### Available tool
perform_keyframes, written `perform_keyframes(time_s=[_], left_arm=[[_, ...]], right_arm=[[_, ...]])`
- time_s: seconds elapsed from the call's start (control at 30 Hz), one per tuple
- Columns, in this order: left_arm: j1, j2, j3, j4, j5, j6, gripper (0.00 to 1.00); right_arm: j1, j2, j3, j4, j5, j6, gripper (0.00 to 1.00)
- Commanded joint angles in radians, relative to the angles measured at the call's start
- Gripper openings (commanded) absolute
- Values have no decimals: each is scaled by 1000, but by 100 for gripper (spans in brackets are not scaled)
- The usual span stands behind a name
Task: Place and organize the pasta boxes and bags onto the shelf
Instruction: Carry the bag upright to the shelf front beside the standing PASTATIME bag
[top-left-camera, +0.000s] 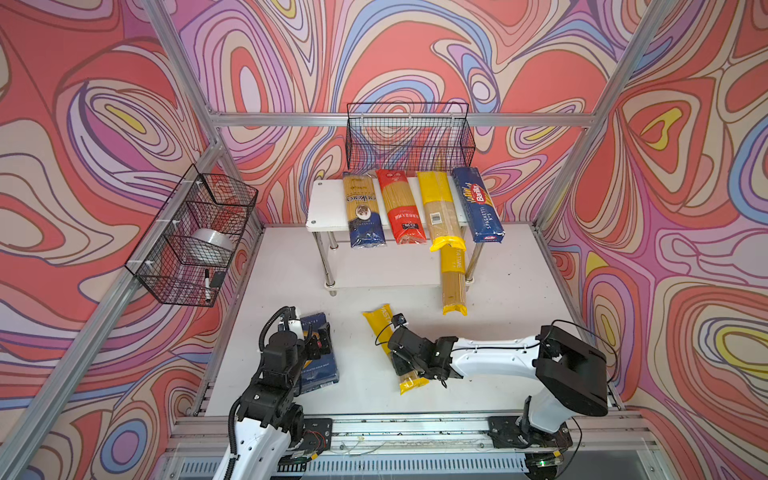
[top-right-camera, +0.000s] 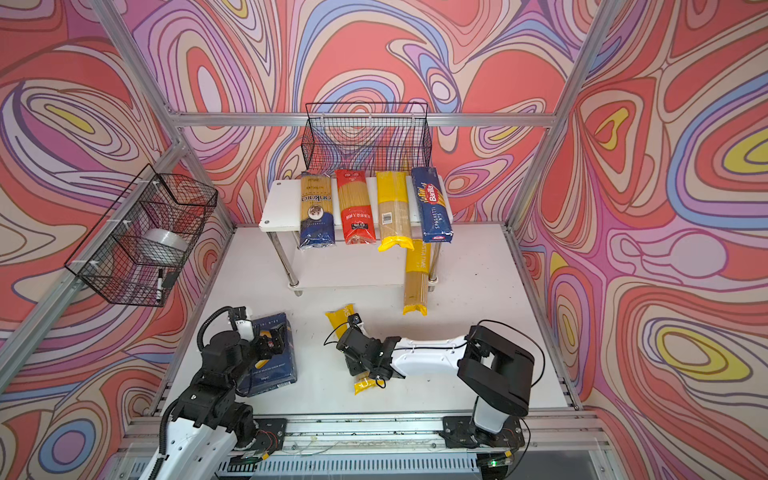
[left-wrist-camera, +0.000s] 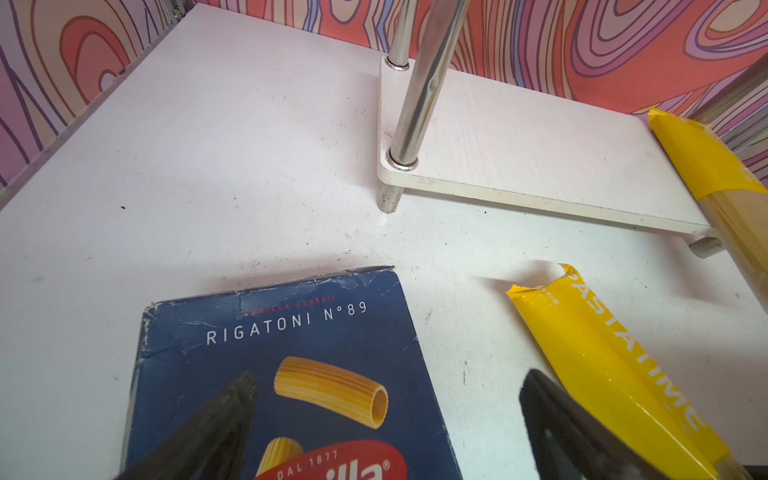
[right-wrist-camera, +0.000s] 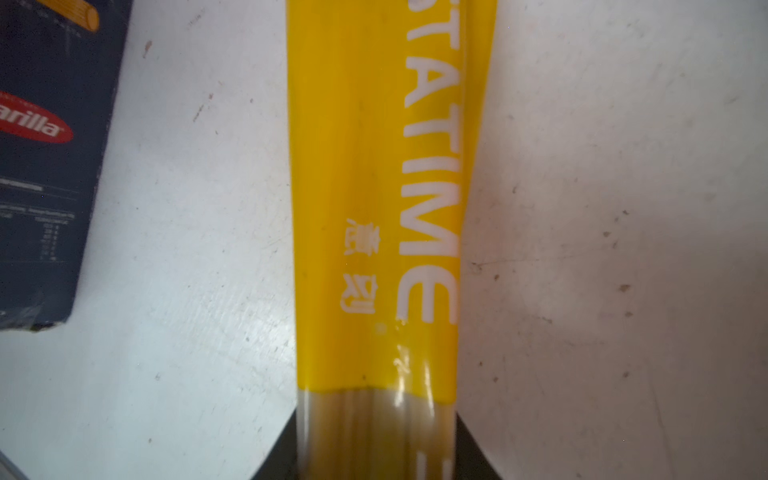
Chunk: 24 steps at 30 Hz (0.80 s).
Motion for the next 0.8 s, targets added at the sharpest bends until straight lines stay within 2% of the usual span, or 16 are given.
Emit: perform_keyframes(time_s=[0.0, 0.33, 0.77], left_arm=[[5, -11, 5, 23, -1, 11, 100], [6, -16, 4, 21, 1, 11, 100], [4, -19, 2, 19, 0, 11, 100]], right_arm=[[0, -94, -15, 118, 53, 21, 0], [-14, -219, -10, 76, 147, -7, 0], [-126, -293, 36, 10, 160, -51, 0]])
